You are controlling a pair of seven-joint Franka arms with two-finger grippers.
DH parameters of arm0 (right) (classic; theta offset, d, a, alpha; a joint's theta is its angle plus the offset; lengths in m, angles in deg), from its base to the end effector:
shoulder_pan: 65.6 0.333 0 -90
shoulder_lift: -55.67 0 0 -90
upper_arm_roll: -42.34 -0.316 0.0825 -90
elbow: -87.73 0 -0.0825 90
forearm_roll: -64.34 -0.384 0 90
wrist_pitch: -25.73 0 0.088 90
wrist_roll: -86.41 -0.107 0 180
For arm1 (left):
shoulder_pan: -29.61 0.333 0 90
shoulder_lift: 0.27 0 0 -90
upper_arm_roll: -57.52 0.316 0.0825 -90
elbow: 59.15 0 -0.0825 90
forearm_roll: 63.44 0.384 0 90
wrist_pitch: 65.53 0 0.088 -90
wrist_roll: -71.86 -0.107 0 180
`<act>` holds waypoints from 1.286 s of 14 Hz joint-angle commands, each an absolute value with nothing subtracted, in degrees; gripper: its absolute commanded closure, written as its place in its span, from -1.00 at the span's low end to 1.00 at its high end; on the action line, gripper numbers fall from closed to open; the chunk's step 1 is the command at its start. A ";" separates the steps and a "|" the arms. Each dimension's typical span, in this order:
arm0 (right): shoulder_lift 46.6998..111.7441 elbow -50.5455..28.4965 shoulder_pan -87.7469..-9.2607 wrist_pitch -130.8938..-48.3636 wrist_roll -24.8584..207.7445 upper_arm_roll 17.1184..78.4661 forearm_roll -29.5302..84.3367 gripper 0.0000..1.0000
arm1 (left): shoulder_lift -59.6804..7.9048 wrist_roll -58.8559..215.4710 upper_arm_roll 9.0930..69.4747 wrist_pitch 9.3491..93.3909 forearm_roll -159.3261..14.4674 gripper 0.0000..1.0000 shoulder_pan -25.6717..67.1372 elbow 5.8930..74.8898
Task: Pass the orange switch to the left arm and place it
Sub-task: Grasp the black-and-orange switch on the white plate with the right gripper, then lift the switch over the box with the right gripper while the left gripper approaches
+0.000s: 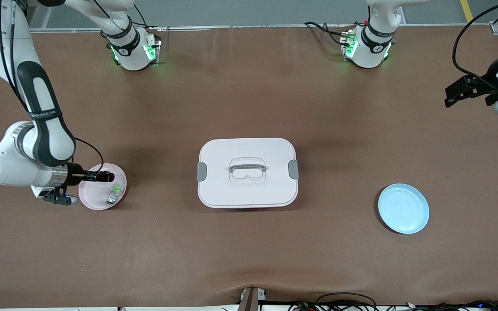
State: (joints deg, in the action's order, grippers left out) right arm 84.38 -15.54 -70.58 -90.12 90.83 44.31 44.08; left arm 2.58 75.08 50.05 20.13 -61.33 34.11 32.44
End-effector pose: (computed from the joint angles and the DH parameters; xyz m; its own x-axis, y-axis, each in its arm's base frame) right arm 0.6199 -0.0541 0.2503 0.9415 -0.1941 -0.2756 -0.2683 -0.9265 -0.2640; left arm 0.5304 -0.0252 0.6319 0.9986 0.0077 -0.0516 0.0053 -0.9989 -0.0462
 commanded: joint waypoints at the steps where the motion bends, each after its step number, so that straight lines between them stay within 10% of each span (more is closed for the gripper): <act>1: 79.59 -16.15 -68.16 -85.65 79.87 43.14 42.54 1.00 | 2.37 73.70 49.88 20.08 -60.89 -1.00 34.35 31.73; 18: 77.55 8.71 -43.64 -74.20 0.93 43.13 27.26 1.00 | -2.02 75.46 49.26 21.83 -78.27 -1.00 30.75 29.01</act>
State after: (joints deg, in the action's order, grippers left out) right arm 75.60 4.77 -45.09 -74.74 7.24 42.40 29.57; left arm 0.20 75.25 49.27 21.95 -74.80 30.77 31.73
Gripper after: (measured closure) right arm 0.278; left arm 0.000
